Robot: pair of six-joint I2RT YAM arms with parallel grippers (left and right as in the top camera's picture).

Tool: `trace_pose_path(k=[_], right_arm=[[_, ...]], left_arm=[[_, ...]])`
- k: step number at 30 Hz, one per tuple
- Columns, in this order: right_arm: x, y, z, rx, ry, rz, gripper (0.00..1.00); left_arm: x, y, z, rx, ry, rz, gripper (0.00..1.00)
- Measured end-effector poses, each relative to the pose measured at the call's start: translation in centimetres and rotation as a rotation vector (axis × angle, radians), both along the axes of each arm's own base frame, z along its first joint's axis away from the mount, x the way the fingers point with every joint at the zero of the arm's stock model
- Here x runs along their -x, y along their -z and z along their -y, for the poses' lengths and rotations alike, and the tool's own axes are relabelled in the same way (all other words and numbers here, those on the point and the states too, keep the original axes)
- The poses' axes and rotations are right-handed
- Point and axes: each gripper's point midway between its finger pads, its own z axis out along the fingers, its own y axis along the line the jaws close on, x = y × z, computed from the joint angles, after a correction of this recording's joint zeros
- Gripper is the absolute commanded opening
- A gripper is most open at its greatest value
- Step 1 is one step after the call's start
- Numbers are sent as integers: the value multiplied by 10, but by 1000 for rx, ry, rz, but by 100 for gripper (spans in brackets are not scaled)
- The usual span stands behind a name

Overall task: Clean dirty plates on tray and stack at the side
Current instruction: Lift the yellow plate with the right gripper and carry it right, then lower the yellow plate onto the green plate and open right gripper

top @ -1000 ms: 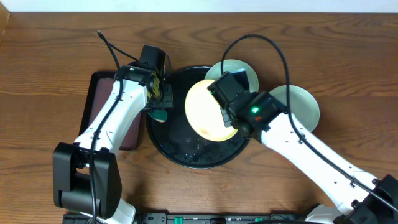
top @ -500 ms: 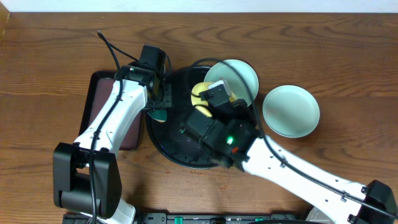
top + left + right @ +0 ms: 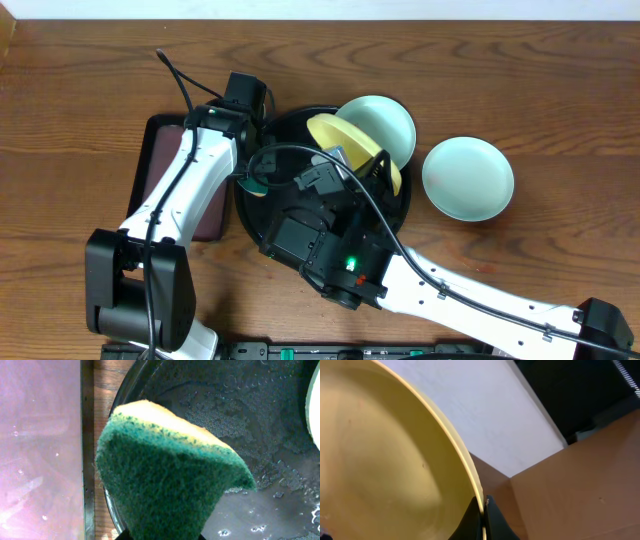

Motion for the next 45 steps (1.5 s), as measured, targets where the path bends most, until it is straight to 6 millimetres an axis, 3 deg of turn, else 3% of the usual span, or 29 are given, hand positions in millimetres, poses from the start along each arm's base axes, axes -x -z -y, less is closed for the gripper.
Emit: trace_pose_path(k=[6, 17, 22, 30, 41, 45], right_arm=[[-1, 8, 1, -7, -7, -46, 1], [-24, 108, 30, -322, 36, -643, 1], [-21, 135, 28, -472, -48, -908, 1], [-15, 144, 20, -608, -179, -1094, 1], [-13, 143, 14, -651, -240, -1138, 1], [-15, 155, 11, -653, -222, -1164, 1]], left_arm=[[0, 0, 0, 0, 0, 0, 8], [0, 0, 0, 0, 0, -1, 8], [0, 0, 0, 0, 0, -1, 8], [0, 0, 0, 0, 0, -1, 8], [0, 0, 0, 0, 0, 0, 8], [0, 0, 0, 0, 0, 0, 8]])
